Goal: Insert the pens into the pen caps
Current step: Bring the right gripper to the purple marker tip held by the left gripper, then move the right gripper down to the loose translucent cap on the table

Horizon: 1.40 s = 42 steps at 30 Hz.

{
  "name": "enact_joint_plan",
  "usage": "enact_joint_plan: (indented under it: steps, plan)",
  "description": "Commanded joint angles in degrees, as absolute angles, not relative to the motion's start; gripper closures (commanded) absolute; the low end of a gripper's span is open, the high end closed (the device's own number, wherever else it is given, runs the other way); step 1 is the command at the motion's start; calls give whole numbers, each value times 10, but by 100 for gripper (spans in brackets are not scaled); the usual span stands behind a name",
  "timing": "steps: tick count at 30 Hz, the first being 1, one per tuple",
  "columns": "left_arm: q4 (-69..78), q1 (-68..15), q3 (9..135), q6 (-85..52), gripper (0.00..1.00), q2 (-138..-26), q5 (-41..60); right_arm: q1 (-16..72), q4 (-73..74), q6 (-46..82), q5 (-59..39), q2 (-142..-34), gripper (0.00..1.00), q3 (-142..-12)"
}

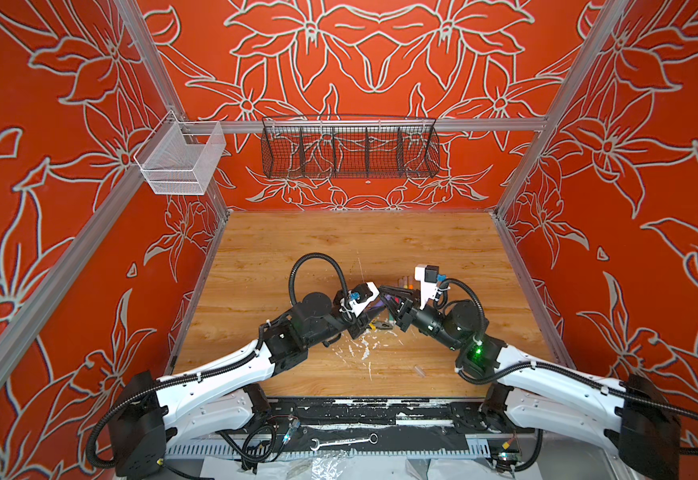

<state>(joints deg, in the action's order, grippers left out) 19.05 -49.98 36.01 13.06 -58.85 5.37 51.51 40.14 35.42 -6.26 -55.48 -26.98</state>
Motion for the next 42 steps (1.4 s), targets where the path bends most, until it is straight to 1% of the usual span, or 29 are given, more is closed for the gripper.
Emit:
enact_joint_plan:
  steps: [1,5,11,13,18,19,22,24,26,29,31,33,38,39,42]
  plan:
    - [199,-503,372,140,63,-599,44,521,424,364,-68,-548,100,-281]
    - [175,-503,390,138,71,-609,42,525,424,364,-66,-555,100,-283]
    - [184,-502,394,141,71,-632,25,527,424,359,-61,-549,100,-278]
    - [169,-503,405,141,74,-636,28,528,422,357,-56,-547,100,-276]
    - [189,-503,389,143,100,-631,22,527,400,346,-52,-541,99,-285]
    - [192,-503,388,142,100,-631,20,528,399,346,-50,-539,97,-282]
    - [187,-503,397,129,100,-632,-4,527,390,349,-37,-533,71,-278]
    - [197,-502,392,115,100,-626,-32,527,339,349,-23,-525,55,-293]
    - [219,-493,378,93,100,-618,-45,527,245,346,-2,-519,49,-325]
    - [219,-439,376,26,100,-609,-15,527,139,349,43,-517,44,-350]
    - [208,-388,380,-37,100,-603,17,527,100,360,69,-516,43,-349]
    - [200,-343,376,-90,100,-591,25,527,69,372,85,-521,43,-348]
    - [189,-321,356,-121,100,-570,-52,527,-33,424,120,-560,42,-379]
    - [182,-319,359,-124,100,-549,-54,527,-51,433,117,-573,42,-387]
    - [178,-316,360,-129,100,-543,-45,528,-106,431,95,-610,42,-434]
